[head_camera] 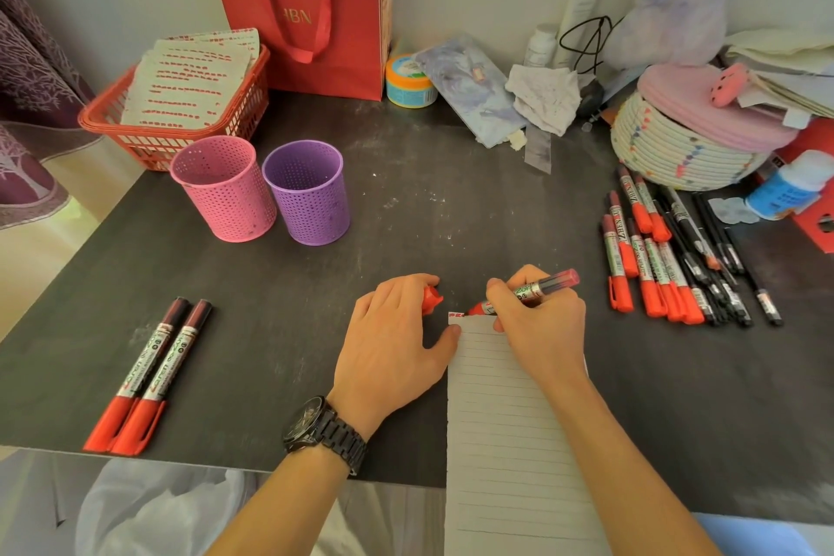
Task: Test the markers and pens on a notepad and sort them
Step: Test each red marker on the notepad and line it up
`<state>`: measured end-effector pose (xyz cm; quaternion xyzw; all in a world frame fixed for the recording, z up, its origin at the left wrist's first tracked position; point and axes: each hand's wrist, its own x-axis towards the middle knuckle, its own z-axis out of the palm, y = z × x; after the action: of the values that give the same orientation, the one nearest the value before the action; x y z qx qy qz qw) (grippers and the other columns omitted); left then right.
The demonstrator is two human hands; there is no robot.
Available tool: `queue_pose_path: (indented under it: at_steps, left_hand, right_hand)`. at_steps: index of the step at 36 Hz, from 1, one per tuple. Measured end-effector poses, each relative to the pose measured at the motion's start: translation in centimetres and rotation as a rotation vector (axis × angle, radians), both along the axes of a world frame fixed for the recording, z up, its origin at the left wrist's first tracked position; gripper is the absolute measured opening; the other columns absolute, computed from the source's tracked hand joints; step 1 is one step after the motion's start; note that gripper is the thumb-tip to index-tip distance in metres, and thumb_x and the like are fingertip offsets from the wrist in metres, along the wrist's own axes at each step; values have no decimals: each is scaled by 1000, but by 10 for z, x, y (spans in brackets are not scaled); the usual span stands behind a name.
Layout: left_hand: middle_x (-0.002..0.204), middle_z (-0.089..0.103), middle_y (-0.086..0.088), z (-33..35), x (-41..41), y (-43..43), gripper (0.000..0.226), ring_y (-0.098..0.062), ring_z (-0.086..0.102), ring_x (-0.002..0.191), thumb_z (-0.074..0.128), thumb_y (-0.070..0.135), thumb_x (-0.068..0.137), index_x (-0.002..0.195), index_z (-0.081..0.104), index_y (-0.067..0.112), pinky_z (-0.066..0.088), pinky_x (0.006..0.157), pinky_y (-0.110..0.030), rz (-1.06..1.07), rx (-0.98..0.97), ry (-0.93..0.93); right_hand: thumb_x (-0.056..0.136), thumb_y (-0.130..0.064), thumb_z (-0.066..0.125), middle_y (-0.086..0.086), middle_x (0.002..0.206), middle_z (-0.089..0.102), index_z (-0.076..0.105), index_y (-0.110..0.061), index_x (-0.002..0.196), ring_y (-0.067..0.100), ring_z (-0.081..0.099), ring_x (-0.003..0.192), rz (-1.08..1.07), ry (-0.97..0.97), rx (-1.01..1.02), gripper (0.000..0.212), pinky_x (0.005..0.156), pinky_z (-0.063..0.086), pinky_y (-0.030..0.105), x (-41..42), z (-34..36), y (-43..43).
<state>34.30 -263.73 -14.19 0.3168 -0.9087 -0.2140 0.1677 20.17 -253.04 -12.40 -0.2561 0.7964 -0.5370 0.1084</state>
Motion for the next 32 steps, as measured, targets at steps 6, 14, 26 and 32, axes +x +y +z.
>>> queue_pose_path:
  at_steps: [6,14,26,32]
  left_hand:
    - [124,54,21,-1,0,-1,52,-2,47,121,54,65,86,130,43,39,20,104,-22,0,3,-4]
    - [127,54,20,-1,-1,-1,53,-3,47,122,55,65,87,131,42,39,21,104,-24,-5,17,-7]
    - [127,50,23,4,1,-1,56,0,44,124,53,69,87,135,38,43,21,108,-24,-11,73,-12]
    - [96,48,27,11,7,4,42,3,51,89,44,78,79,104,45,45,42,80,-16,39,155,76]
  right_hand:
    - [89,-18,70,-5,50,64,63,-16,61,1,62,50,8,-3,-3,29,51,45,6,0,0,0]
    - [89,-13,69,0,51,63,62,-13,62,1,62,48,-20,-34,-42,28,50,45,8,-1,0,2]
    - [89,-39,72,4,63,66,68,-17,82,10,54,44,8,-276,-282,23,41,41,18,-3,28,17]
    - [76,-40,75,12,86,73,76,-20,97,17,59,53,20,-553,-422,29,47,46,25,16,46,49]
